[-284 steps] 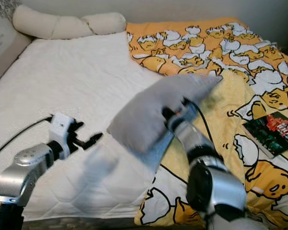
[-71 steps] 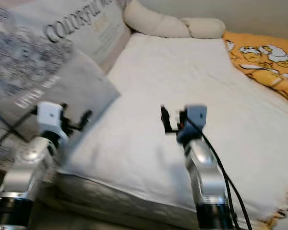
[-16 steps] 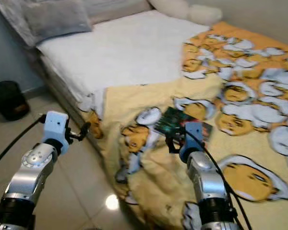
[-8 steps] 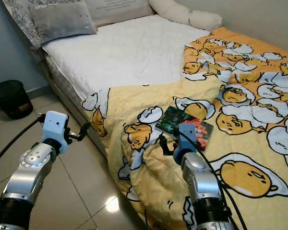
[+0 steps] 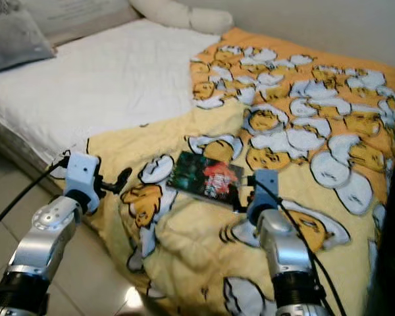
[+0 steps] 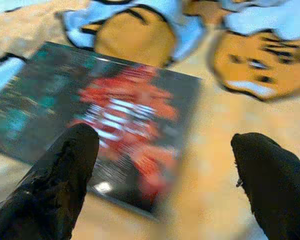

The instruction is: Clean up the room

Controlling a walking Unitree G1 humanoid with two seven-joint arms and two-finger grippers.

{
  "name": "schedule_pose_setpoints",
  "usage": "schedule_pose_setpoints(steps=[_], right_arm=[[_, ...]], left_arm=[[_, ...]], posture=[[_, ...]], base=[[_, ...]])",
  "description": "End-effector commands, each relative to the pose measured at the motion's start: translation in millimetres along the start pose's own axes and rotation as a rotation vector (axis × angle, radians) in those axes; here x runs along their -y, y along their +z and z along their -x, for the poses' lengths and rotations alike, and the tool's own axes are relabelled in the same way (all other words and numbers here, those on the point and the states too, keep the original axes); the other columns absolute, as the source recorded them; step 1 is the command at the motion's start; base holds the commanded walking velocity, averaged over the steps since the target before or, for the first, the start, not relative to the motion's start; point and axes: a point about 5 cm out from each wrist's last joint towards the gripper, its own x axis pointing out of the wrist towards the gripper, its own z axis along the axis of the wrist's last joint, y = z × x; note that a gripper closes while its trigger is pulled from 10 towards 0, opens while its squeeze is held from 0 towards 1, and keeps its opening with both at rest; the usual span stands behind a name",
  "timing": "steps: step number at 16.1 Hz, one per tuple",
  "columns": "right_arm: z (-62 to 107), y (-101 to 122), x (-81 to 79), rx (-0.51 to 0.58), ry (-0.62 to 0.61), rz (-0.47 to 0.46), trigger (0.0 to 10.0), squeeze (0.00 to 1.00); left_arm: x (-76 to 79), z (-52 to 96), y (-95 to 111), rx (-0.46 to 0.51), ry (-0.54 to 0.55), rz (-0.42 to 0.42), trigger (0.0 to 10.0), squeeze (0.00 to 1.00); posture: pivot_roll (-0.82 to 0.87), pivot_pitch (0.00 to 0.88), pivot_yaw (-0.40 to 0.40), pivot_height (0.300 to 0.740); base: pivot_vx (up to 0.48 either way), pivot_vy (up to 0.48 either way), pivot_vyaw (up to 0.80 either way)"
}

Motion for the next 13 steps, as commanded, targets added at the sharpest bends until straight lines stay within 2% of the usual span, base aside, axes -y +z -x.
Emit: schedule_pose_setpoints(steps=[1, 2, 13], right_arm=[[-1.7, 4.4, -9.7, 0.016, 0.036, 0.003, 10.0, 0.00], [-1.6, 4.0, -9.9, 0.015, 0.040, 0.001, 10.0, 0.00], [-1.0, 0.2, -10.6, -0.002, 0.053, -0.007, 10.0, 0.00]], left_arm=[[-5.8, 2.4, 0.0, -0.003, 0.021, -0.013, 10.0, 0.79], [-4.7, 2.4, -0.4, -0.006, 0.014, -0.019, 10.0, 0.75], [0.3, 2.5, -4.3, -0.026, -0.025, -0.037, 10.0, 0.73]], posture=[[0.02, 0.000, 0.015, 0.740], [0.03, 0.000, 0.014, 0.740], [0.03, 0.000, 0.015, 0.740]], base=[[0.000, 0.000, 0.00], [0.000, 0.000, 0.00], [0.000, 0.000, 0.00]])
